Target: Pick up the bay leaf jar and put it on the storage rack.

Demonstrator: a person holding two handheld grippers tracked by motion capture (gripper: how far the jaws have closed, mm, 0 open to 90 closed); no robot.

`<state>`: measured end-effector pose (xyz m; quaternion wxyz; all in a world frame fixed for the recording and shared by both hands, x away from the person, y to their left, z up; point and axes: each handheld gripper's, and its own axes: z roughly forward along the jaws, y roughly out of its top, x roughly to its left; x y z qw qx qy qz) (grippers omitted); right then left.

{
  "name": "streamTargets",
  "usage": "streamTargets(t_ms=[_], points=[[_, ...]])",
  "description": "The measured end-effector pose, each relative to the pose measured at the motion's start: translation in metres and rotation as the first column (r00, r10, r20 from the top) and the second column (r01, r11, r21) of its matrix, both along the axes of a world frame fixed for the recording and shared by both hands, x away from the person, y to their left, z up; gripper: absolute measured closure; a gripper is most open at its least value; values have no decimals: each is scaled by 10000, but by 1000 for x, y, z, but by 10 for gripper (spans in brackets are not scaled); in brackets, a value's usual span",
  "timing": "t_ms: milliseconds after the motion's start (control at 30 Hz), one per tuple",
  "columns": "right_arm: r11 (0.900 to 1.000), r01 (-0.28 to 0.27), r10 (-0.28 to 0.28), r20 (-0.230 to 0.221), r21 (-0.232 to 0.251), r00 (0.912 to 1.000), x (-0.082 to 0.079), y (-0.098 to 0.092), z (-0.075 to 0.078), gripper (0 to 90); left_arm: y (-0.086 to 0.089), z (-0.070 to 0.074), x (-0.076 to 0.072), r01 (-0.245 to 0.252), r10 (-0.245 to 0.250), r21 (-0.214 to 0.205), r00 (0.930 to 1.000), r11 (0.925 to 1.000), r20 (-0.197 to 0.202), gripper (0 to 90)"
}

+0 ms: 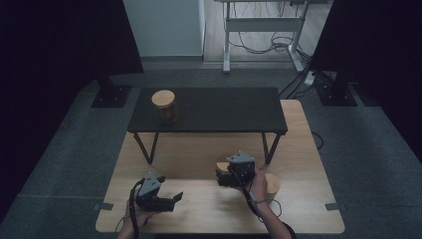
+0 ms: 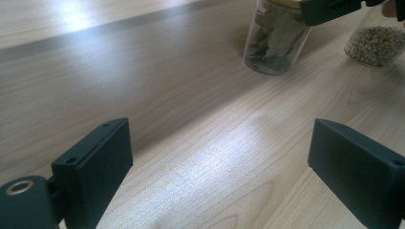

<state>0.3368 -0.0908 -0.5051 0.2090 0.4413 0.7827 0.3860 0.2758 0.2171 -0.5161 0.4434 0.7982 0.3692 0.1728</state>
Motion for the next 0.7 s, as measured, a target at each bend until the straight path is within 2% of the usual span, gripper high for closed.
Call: streamTargets(t_ms=[200, 533, 700], points=[[9999, 101, -104, -176, -124, 9998, 4, 6, -3, 93, -1, 0, 0, 26, -26, 10, 10000, 10000, 2, 76], [9971, 492, -502, -143, -580, 9986, 10, 13, -8, 95, -1, 0, 0, 42, -42, 19, 10000, 10000, 11, 76], [9968, 528, -544, -259, -593, 9982, 13, 16, -11, 98, -1, 0, 0, 45, -45, 20, 10000, 10000, 14, 76]])
